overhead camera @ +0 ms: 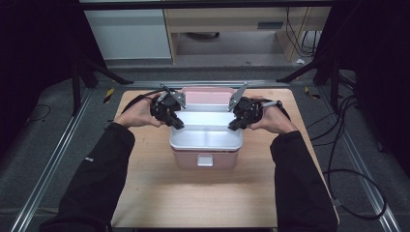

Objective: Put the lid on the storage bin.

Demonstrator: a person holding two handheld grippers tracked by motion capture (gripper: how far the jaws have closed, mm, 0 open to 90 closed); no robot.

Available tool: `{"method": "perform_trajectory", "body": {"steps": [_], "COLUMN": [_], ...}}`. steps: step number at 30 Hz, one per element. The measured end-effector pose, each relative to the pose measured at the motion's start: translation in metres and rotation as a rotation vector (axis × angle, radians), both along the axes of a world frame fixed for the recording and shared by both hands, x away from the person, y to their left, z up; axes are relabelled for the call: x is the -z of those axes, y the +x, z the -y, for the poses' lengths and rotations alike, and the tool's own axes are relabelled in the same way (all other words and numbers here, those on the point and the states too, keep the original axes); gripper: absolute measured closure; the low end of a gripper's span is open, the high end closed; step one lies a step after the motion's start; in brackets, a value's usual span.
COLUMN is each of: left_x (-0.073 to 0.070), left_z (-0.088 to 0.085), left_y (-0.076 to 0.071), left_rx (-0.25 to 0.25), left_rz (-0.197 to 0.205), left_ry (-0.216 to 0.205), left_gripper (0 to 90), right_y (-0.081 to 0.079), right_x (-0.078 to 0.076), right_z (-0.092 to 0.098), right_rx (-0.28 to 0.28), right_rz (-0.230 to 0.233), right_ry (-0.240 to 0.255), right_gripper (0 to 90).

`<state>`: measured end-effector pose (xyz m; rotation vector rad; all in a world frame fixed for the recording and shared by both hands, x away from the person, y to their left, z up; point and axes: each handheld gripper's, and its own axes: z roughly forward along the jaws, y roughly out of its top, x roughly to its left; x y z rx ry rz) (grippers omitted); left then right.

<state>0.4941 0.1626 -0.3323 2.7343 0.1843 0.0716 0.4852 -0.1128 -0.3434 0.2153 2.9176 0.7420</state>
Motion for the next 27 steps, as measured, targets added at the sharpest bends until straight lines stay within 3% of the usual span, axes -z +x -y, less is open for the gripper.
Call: {"method": "perform_trajectory", "body": {"steps": [8, 15, 22, 27], "left_x": [0.019, 0.026, 0.039, 0.042], "left_z": [-0.002, 0.001, -0.003, -0.004], "left_y": [0.007, 0.002, 0.001, 0.001], "left_rx": [-0.002, 0.017, -0.013, -0.019], "left_rz": [-0.027, -0.008, -0.023, -0.022], "left_ry": [-0.004, 0.028, -0.013, -0.017], "left_gripper": [85.8, 86.3, 85.8, 85.2], "right_y": [0.004, 0.003, 0.002, 0.001], "right_x": [0.016, 0.026, 0.033, 0.037], "right_z": [-0.004, -0.005, -0.007, -0.006], "right_rx": [0.011, 0.029, 0.039, 0.053], "right_rz": [-0.022, -0.037, -0.038, -0.038], "right_ry": [-0.024, -0.034, -0.038, -0.033], "right_gripper": [86.0, 85.1, 84.0, 83.0]}}
